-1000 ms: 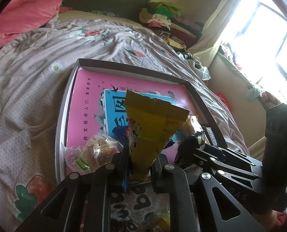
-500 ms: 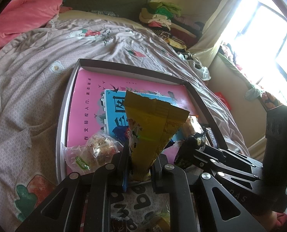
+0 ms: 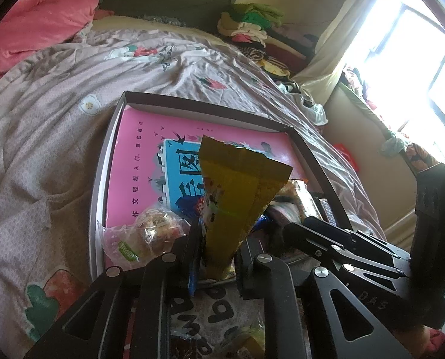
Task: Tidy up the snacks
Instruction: 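Release the cartoon packet into the tray with right tool while left tool lowers yellow packet, then open the left tool releasing the yellow packet in the tray while the right tool withdraws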
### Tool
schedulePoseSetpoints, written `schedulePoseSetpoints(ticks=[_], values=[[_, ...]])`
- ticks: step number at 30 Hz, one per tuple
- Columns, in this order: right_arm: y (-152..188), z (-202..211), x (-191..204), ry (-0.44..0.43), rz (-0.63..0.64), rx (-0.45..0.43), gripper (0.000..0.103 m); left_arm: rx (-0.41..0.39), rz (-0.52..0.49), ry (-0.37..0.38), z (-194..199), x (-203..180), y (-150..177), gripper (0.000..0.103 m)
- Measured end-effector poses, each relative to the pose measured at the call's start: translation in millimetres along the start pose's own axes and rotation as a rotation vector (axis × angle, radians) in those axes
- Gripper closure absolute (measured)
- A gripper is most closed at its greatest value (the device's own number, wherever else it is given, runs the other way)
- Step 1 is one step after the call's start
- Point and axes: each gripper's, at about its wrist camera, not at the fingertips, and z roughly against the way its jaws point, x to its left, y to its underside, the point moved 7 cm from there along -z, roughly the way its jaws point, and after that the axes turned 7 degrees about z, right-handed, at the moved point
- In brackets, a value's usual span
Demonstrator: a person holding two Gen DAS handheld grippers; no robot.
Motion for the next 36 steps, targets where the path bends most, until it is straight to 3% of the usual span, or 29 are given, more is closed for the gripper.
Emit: schedulePoseSetpoints(ticks=[9, 25, 36], values=[[-1.1, 4.5, -0.3, 0.005, 0.002, -0.008, 0.064, -0.002, 0.002, 0.0, 0.4, 0.3, 0.0, 0.082], [-1.9, 11.1, -2.3, 0.019, -0.003, -0.02, 0.054, -0.018, 0.016, 0.007, 6.7, 0.5, -2.8, 0.05], [-5.0, 17.9, -8.3, 0.028, -0.012, -0.038, 0.052, -0.034, 0.022, 0.017, 11.3, 0.4, -5.5, 0.044]])
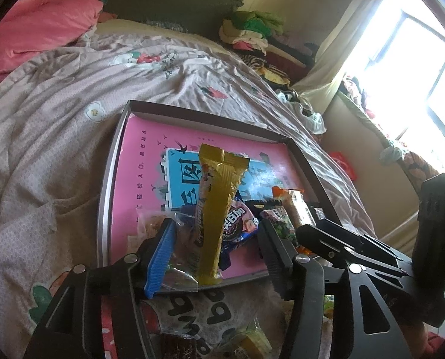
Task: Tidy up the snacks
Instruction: 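Open the left tool releasing the yellow packet in the tray while the right tool withdraws, then move both open tools back from the tray toward the snacks on the bedspread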
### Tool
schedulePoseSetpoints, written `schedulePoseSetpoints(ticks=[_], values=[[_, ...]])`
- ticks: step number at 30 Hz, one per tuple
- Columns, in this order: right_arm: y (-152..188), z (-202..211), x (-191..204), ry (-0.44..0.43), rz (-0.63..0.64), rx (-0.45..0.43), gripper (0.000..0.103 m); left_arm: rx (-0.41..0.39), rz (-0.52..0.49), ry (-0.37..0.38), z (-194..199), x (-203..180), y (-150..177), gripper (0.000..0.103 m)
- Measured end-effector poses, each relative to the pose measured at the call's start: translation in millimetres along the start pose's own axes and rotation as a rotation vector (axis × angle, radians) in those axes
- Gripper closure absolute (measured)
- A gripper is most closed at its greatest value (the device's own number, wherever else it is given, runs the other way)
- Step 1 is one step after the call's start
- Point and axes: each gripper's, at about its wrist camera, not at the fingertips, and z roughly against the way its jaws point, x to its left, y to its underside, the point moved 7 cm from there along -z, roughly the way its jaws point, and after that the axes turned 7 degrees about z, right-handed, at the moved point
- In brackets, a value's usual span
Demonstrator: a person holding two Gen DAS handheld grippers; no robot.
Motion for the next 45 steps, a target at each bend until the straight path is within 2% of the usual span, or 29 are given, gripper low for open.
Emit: schedulePoseSetpoints(ticks=[20, 45], values=[[-4.6, 16.7, -5.8, 0.018, 0.004, -0.047, 0.042, -0.065, -0.005, 0.032, 22.7, -9.7, -9.9, 0.028], [-5.1, 43.9, -37.6, 0.061, -0.045, -0.086, 0.039, -0.105, 0.021, 0.021, 41.9, -1.2, -20.0, 0.026]])
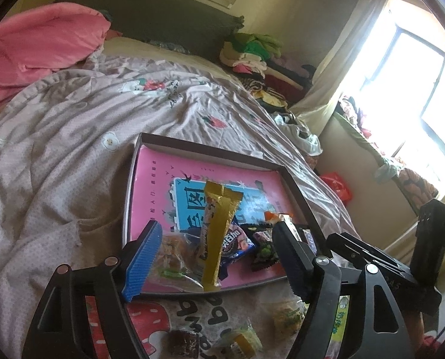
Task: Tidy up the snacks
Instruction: 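Move both open tools back from the tray toward the snacks on the bedspread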
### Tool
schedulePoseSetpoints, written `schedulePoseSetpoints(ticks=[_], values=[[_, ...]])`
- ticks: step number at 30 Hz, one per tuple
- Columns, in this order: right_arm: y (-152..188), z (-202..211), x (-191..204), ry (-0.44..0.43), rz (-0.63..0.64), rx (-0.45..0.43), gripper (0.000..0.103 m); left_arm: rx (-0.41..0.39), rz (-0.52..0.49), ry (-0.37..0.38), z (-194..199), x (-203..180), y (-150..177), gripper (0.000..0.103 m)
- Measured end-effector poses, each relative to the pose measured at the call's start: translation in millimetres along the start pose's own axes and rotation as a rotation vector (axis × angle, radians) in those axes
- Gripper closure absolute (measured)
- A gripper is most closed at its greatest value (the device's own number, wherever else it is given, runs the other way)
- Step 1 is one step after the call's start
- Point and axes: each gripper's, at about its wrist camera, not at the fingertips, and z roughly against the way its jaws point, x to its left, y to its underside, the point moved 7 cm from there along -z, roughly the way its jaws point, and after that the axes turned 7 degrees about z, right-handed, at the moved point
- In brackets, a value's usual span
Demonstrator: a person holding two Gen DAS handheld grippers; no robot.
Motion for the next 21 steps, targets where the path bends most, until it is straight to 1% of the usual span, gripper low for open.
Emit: schedulePoseSetpoints(ticks=[12, 16, 21], values=[[-0.6, 6.5, -4.0, 0.004, -0.005, -0.009, 0.039, 0.011, 0.02, -0.033, 4.5, 13.9, 0.4, 0.026], [0.2, 10.7, -5.0, 0.003, -0.007, -0.01, 0.039, 0.012, 0.012, -0.053, 7.1, 14.8, 2.2, 0.026], [3.7, 15.9, -4.7, -0.003, -0.005, -0.005, 0.039, 0.018, -0.001, -0.051, 9.2, 10.6, 5.5, 0.026]])
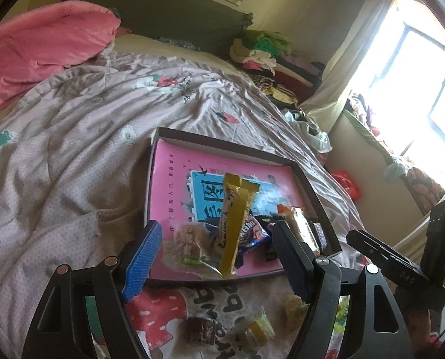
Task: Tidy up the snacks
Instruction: 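Move both open tools back from the tray toward the snacks on the bedspread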
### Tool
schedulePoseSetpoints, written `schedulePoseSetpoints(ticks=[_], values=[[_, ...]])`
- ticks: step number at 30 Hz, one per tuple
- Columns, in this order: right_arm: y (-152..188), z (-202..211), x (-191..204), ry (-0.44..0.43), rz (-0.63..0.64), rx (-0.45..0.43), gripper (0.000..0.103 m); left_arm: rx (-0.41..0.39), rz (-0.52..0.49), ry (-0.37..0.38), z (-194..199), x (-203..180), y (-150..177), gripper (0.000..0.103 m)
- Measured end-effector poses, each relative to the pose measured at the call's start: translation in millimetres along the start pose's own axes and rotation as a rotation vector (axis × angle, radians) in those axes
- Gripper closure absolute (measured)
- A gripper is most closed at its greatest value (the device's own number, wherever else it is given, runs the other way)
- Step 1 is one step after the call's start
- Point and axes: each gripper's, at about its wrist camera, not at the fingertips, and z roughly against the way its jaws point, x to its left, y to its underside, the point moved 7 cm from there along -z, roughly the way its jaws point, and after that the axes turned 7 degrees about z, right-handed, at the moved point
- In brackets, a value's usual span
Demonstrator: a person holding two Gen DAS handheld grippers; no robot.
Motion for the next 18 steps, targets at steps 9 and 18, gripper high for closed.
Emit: schedulePoseSetpoints(ticks=[9, 18], values=[[8.5, 8.5, 7.8, -0.017, 0.021, 0.005, 0.039, 0.029, -0.043, 0.017, 1.7, -16.2, 11.7, 0.026], [17.2, 11.6, 12.6, -0.027, 0.036, 0.02, 0.039, 0.058, -0.085, 0.029, 1.5, -30.3, 23.4, 0.026]])
